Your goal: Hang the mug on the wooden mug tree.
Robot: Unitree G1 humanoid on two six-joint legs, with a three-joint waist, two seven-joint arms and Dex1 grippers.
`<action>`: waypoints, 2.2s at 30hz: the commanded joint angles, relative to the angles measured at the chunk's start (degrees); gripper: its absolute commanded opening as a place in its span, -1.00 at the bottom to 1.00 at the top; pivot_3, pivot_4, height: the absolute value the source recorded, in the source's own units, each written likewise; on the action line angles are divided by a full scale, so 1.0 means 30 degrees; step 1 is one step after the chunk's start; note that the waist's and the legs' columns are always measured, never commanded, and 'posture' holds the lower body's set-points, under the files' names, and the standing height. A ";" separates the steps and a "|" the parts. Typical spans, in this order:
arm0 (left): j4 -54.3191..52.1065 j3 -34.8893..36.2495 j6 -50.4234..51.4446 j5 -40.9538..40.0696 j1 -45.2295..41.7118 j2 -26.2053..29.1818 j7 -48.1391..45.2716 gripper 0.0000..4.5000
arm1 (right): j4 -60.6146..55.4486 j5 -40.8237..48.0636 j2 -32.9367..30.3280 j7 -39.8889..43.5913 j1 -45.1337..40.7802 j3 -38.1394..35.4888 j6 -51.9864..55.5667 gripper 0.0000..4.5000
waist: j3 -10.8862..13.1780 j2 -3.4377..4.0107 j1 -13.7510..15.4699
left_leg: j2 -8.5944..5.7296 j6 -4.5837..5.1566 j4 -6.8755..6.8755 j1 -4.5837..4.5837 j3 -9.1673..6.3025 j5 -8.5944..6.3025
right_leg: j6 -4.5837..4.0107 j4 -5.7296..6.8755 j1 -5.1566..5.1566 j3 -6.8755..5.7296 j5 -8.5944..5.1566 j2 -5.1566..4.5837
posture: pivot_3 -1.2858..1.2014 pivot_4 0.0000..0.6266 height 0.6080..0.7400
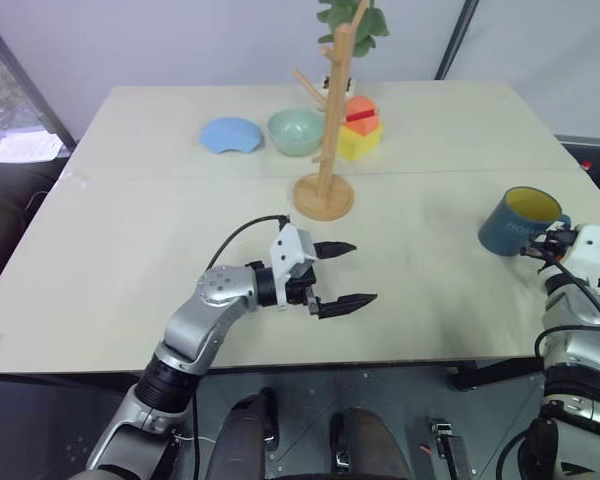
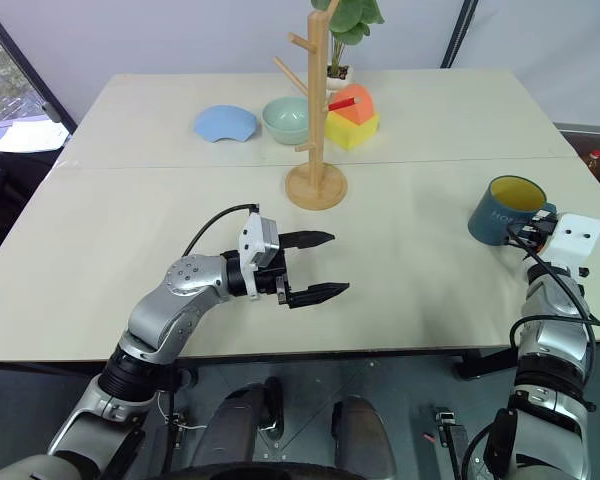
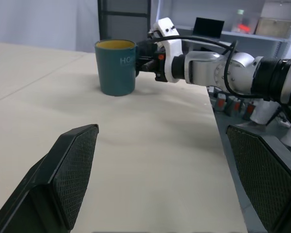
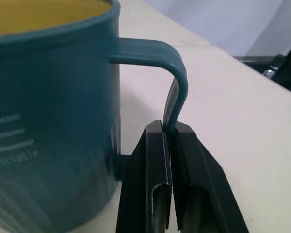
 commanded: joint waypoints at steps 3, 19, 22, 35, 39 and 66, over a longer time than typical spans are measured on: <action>0.0024 0.1264 -0.0886 0.0282 0.0101 0.0476 0.0660 1.00 | -0.4458 -0.0958 -0.0830 0.2592 0.0774 0.2652 -0.0258 -0.98 | 0.0002 0.0010 -0.0099 | 0.0002 0.0000 -0.0002 -0.0003 0.0000 0.0000 | 0.0000 0.0008 -0.0015 0.0006 0.0000 0.0000 | 0.03 -0.52 1.00; 0.0825 0.6403 -0.1143 -0.1342 -0.0445 0.2650 0.1369 1.00 | -0.8186 -0.0955 -0.1455 1.0816 -0.7535 0.9585 0.1529 -0.98 | 0.0028 -0.0025 0.0042 | 0.0003 0.0000 -0.0005 -0.0093 0.0020 -0.0017 | -0.0056 0.0018 -0.0209 0.0040 -0.0019 -0.0035 | 0.03 -0.52 1.00; 0.0265 0.6908 -0.0812 -0.1776 -0.0282 0.2863 0.1653 1.00 | -0.5416 -0.1197 -0.1060 1.1297 -0.9123 0.9721 0.0319 -0.98 | 0.0028 -0.0025 0.0029 | 0.0002 0.0009 -0.0005 -0.0126 0.0024 -0.0018 | -0.0005 0.0024 -0.0180 0.0036 0.0008 -0.0032 | 0.03 -0.52 1.00; -0.1274 0.7218 -0.0153 -0.2167 0.0597 0.3288 0.2471 1.00 | 0.1483 -0.1777 -0.0144 1.2713 -1.2556 0.9812 -0.2976 -0.98 | 0.0035 -0.0019 -0.0081 | 0.0006 0.0059 0.0012 -0.0136 0.0051 0.0018 | 0.0050 0.0070 -0.0195 0.0020 0.0034 0.0005 | 0.03 -0.52 1.00; -0.1504 0.7252 -0.0016 -0.2272 0.0775 0.3352 0.2593 1.00 | 0.2734 -0.1932 0.0116 1.2758 -1.3349 0.9832 -0.3413 -0.98 | 0.0035 -0.0018 -0.0080 | 0.0007 0.0055 0.0011 -0.0136 0.0052 0.0016 | 0.0053 0.0071 -0.0198 0.0023 0.0037 0.0002 | 0.03 -0.52 1.00; -0.2471 0.7108 0.0314 -0.2643 0.1366 0.3350 0.3341 1.00 | 0.4320 -0.2519 -0.0763 1.4111 -1.3872 0.9343 -0.3788 -0.98 | 0.0036 -0.0017 -0.0095 | 0.0006 -0.0003 0.0012 -0.0135 0.0055 0.0003 | 0.0051 0.0078 -0.0199 0.0027 0.0039 -0.0003 | 0.03 -0.52 1.00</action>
